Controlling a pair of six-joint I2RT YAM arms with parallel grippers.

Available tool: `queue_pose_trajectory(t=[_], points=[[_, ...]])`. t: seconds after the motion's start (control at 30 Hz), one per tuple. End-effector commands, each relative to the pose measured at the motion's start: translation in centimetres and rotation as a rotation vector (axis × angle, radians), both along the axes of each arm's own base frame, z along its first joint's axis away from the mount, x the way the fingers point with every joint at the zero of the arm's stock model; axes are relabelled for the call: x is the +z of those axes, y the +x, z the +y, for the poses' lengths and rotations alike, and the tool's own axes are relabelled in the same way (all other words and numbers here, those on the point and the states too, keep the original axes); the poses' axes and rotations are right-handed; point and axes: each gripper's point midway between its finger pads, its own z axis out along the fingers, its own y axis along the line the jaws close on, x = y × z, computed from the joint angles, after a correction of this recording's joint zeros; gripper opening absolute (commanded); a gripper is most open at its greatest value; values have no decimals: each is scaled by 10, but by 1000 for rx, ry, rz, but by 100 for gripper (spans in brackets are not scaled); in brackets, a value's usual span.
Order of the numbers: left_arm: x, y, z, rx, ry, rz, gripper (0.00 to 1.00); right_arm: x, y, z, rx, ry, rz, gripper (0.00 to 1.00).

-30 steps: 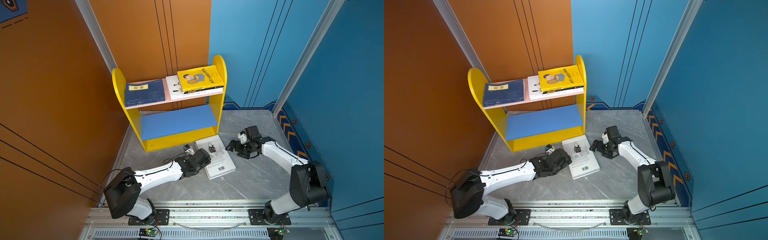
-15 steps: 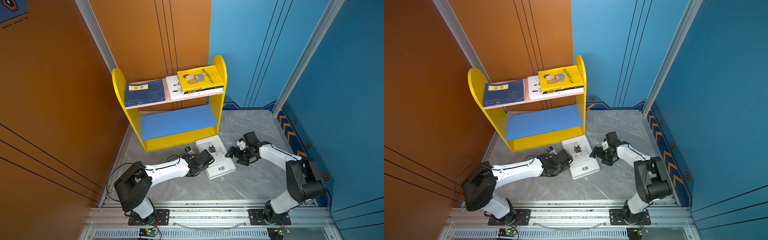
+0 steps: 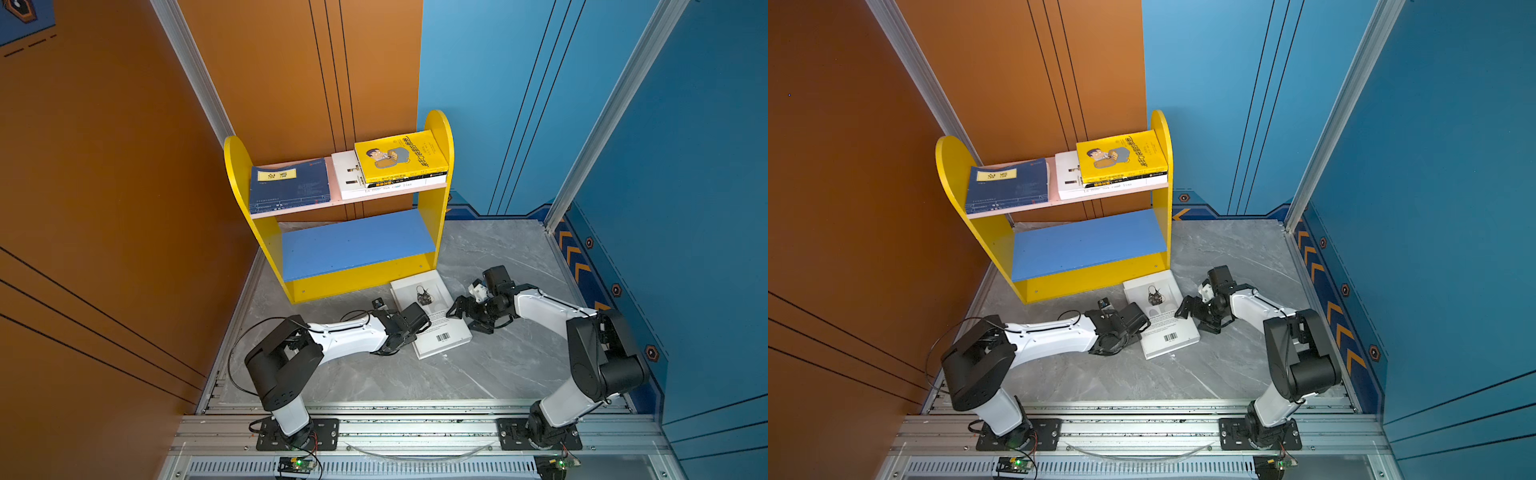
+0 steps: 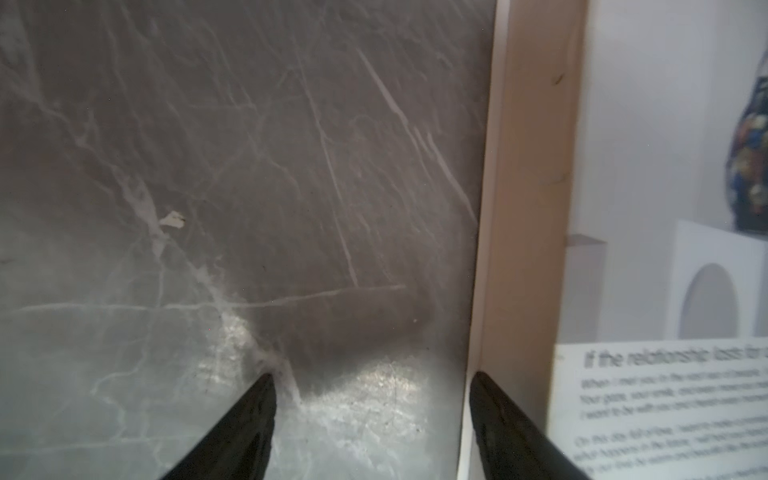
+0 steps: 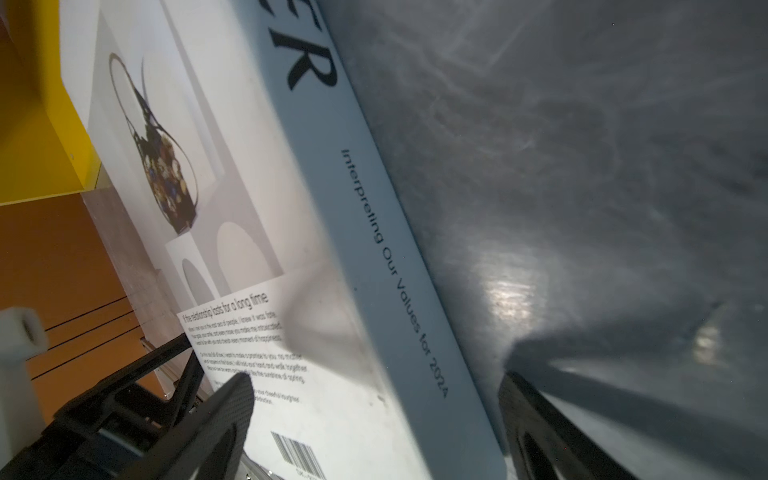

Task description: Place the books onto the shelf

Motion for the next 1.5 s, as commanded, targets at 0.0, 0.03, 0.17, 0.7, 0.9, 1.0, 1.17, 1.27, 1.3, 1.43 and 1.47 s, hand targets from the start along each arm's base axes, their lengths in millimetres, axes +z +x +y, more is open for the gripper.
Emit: queue_pose_trajectory(t=[0.0,0.03,0.17,0.7,0.9,1.0,1.17,1.27,1.3,1.43,1.47], points=[[-12,-3,0,-6,21,62,75,13,-3,14,30,85,-18,94],[-16,-4,0,-3,19,76,75,19,-2,18,33,116,-26,94],[-24,-3,-7,-4,-5,89,76,45,-2,40,76,254,-38,94],[-28,11,-41,-7,-350,-9,79,157,-35,90,186,504,-166,94],[-14,13,-66,-96,-416,-18,85,150,-45,124,270,422,-173,92],[-8,12,-63,-90,-385,-13,85,140,-47,133,299,358,-170,91],[-2,5,-38,-37,-311,-22,85,145,-5,94,185,246,-284,93],[4,-2,-26,-30,-247,-24,85,147,35,50,65,176,-326,93],[6,-2,-24,-26,-238,-28,85,145,45,38,38,158,-334,94],[15,-2,-28,-2,-238,-56,85,123,85,-10,-15,32,-367,95],[16,-2,-30,2,-239,-62,89,114,93,-17,-6,17,-363,96]])
